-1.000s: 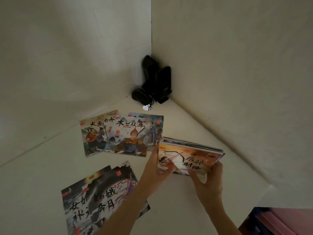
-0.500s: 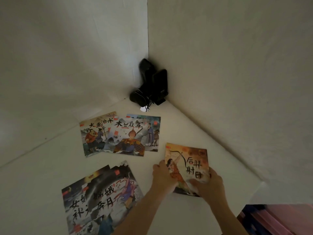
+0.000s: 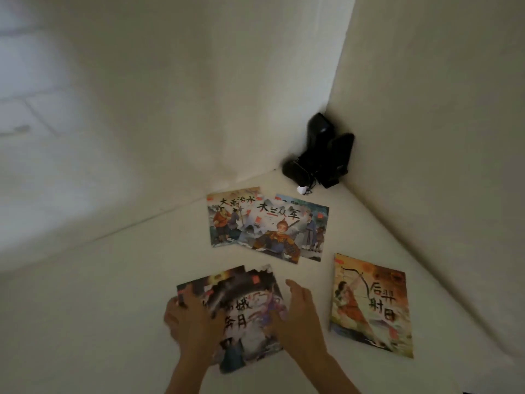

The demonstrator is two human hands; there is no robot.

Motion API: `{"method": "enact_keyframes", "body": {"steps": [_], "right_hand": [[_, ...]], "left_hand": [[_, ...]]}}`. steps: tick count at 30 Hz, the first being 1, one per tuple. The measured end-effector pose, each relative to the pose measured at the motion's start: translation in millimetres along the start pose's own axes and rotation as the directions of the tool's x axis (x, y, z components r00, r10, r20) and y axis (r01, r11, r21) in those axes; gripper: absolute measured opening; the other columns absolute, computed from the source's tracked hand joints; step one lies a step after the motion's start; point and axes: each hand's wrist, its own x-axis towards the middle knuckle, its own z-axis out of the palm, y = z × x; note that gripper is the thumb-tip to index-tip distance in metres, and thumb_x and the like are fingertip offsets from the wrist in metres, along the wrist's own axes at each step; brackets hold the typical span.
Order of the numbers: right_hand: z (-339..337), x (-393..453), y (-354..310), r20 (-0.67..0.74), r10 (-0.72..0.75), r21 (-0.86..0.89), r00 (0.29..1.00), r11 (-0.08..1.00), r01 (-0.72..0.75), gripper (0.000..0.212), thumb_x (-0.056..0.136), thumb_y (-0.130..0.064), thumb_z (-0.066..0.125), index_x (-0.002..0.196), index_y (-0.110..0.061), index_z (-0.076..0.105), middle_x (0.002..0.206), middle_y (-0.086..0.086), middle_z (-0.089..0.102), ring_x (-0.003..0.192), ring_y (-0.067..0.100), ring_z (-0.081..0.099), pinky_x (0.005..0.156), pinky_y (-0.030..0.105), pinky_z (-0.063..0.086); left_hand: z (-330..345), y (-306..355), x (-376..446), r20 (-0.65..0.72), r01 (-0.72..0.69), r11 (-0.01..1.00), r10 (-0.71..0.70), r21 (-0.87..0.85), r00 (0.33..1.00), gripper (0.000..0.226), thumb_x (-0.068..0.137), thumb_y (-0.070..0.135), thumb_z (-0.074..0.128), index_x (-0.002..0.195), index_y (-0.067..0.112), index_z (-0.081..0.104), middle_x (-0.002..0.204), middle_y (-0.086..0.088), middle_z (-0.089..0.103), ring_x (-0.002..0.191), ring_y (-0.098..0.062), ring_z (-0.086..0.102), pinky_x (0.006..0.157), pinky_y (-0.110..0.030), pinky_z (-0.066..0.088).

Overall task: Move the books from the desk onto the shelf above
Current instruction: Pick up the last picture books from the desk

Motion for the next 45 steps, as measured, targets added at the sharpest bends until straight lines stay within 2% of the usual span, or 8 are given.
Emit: {"method": "enact_keyframes", "body": {"steps": [4,9,14,23,28,35,40,45], "right_hand": [[27,1,-20,-0.002,0.109,-0.067,0.994,0.992,-0.109,0.08,0.085,-0.042,0.065,0.147,-0.023,0.018,0.138,0.003,0.032,0.125,0.025,0.04,0.098,0.037,0.043],[51,3,-34,-0.017,0.18,-0.046,0.984,0.982,-0.181,0.088,0.082,-0.037,0.071,0.148,-0.017,0.017,0.142,0.011,0.033,0.126,0.031,0.043,0.101,0.039,0.043],[54,20,-31,0.004,0.295,-0.03,0.956,0.955,-0.295,0.084,0.079,-0.035,0.073,0.144,-0.011,0.025,0.135,0.014,0.045,0.123,0.032,0.047,0.101,0.041,0.043],[26,26,-28,-0.131,0.214,0.268,0.968,0.948,-0.174,0.04,0.082,-0.024,0.074,0.106,-0.022,0.041,0.099,0.003,0.058,0.085,0.023,0.059,0.067,0.03,0.052],[-35,98,-34,-0.377,0.063,0.123,0.924,0.992,-0.017,0.034,0.081,-0.024,0.075,0.107,-0.014,0.056,0.092,0.0,0.058,0.083,0.017,0.054,0.069,0.021,0.039],[-48,168,-13,-0.26,0.226,-0.194,0.939,0.94,-0.28,0.09,0.075,-0.041,0.078,0.143,-0.01,0.027,0.13,0.021,0.038,0.119,0.041,0.041,0.098,0.047,0.041],[-54,182,0,-0.276,0.315,-0.132,0.908,0.923,-0.361,0.111,0.073,-0.054,0.074,0.151,-0.012,0.007,0.15,0.021,0.023,0.137,0.042,0.022,0.11,0.053,0.025],[-22,184,-16,-0.337,0.159,-0.108,0.928,0.973,-0.205,0.098,0.07,-0.043,0.081,0.146,-0.018,0.023,0.146,0.011,0.035,0.128,0.037,0.03,0.102,0.048,0.033]], "left_hand": [[-6,-31,2,0.021,0.037,0.999,-0.036,-0.017,0.999,0.1,0.075,0.047,0.075,0.146,0.003,0.02,0.146,-0.026,0.027,0.137,-0.04,0.022,0.111,-0.046,0.019],[11,-17,-12,0.028,0.008,0.984,-0.003,-0.179,1.0,0.096,0.071,0.012,0.081,0.147,0.002,0.023,0.135,-0.025,0.037,0.122,-0.04,0.038,0.105,-0.043,0.029],[8,-21,12,0.111,0.193,0.923,-0.164,-0.333,0.98,0.053,0.069,-0.004,0.07,0.12,0.004,0.056,0.109,-0.023,0.06,0.1,-0.038,0.057,0.088,-0.042,0.05],[-26,30,23,0.184,-0.258,0.865,0.364,-0.429,0.913,0.035,0.085,-0.006,0.059,0.104,0.017,0.042,0.086,0.009,0.054,0.086,-0.02,0.058,0.062,-0.01,0.045],[-9,118,72,0.111,-0.376,0.777,0.491,-0.505,0.864,0.04,0.083,0.007,0.071,0.119,0.013,0.054,0.109,0.001,0.06,0.099,-0.015,0.055,0.084,-0.019,0.039],[47,153,110,-0.017,-0.581,0.81,0.584,0.078,0.812,0.066,0.086,0.047,0.063,0.139,0.015,0.042,0.143,-0.016,0.036,0.135,-0.036,0.027,0.111,-0.041,0.022],[38,120,151,-0.148,-0.467,0.874,0.484,0.135,0.862,0.094,0.068,0.054,0.077,0.134,-0.005,0.045,0.133,-0.035,0.042,0.121,-0.05,0.04,0.102,-0.054,0.033],[26,132,155,0.021,-0.395,0.918,0.395,0.034,0.919,0.102,0.066,0.047,0.083,0.145,0.01,0.031,0.141,-0.025,0.029,0.128,-0.04,0.029,0.106,-0.042,0.024]]}}
